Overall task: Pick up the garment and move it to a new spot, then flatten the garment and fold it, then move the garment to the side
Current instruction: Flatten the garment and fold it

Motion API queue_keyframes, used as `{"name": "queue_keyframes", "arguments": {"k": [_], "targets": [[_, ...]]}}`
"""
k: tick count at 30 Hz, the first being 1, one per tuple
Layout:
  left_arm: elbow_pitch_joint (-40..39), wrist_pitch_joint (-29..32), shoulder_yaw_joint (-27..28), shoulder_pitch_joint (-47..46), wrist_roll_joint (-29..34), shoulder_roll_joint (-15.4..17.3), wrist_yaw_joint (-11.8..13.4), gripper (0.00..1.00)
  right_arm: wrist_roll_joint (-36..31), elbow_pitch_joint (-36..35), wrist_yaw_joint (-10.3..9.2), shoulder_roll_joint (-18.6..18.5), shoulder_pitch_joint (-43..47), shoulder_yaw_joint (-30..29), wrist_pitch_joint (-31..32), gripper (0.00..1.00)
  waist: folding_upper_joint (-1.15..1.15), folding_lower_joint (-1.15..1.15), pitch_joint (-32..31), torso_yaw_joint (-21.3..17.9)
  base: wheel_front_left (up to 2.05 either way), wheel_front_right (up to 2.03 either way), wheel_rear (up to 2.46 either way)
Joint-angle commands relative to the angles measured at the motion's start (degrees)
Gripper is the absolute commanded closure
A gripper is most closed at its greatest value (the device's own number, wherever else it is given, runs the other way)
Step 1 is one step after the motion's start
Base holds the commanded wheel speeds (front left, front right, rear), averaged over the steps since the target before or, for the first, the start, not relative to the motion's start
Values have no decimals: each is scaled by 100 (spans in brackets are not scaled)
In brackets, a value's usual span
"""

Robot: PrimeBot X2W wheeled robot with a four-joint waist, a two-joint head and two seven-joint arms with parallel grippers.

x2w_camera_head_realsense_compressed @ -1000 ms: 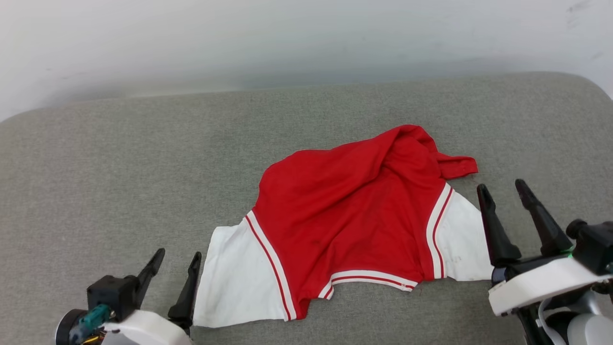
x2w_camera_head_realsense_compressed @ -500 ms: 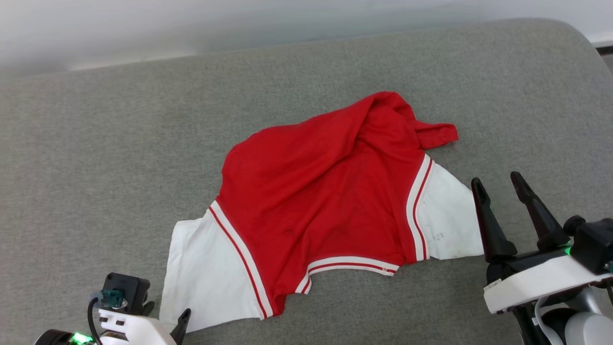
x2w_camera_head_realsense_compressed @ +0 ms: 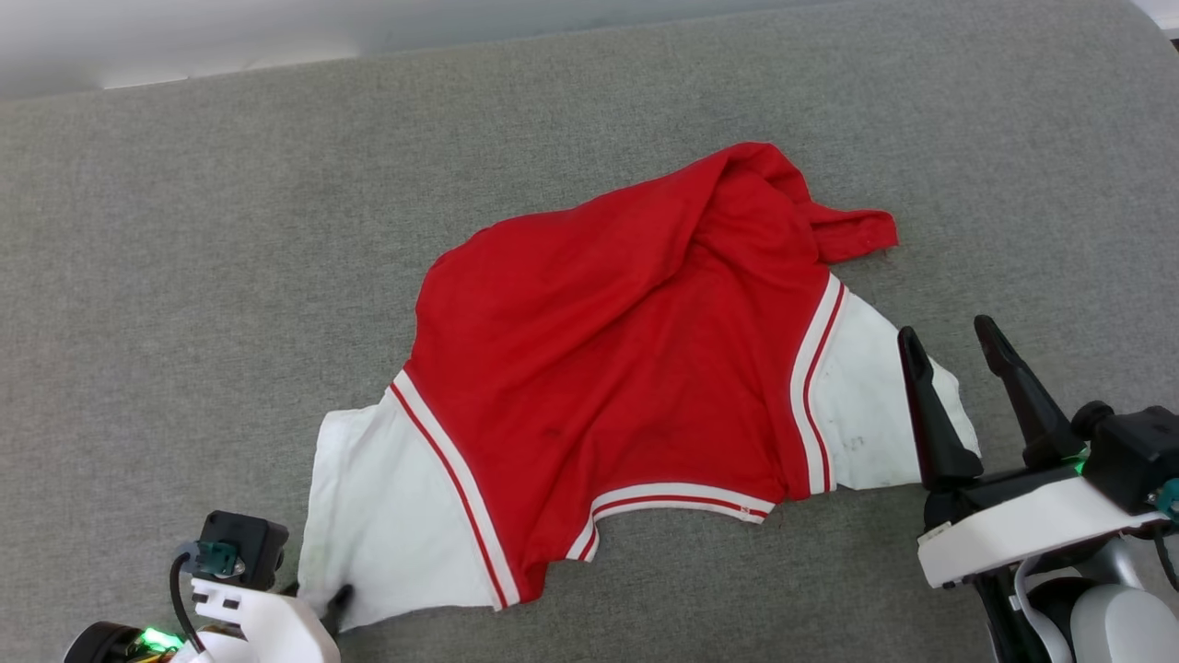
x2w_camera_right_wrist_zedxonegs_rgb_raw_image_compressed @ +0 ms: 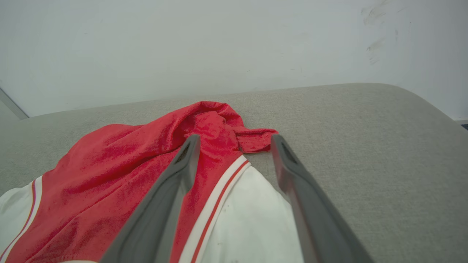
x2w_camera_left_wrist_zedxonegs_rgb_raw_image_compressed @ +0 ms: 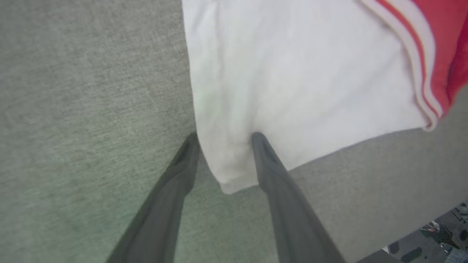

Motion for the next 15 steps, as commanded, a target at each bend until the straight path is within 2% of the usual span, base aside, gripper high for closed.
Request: {"name": "queue_keyframes", "arguments": {"k": [1,5,8,9,15], "targets": [[379,182,-201,165,-76,-71,-63,100,-45,35,-2,16,-114,10,-33,0,0,0,-6,15,0,0,0],[458,-194,-58,-49,44,-167,97,100,-58,113,-2,-47,-85,9,40,0,0,0,-160,95,0,0,0],[383,-428,155,-153,-52,-239,194,100,-104,228,-4,-329,-11,41,293,0,0,0,-330,163,0,0,0],[206,-709,334,-213,-90,-264,250,100,-92,309,-2,-574,41,-16,725,0,0,0,-513,215,0,0,0],[-425,-936,717,-70,-238,-224,375,100,224,157,-6,-978,192,-289,2057,0,0,0,-760,313,0,0,0]]}}
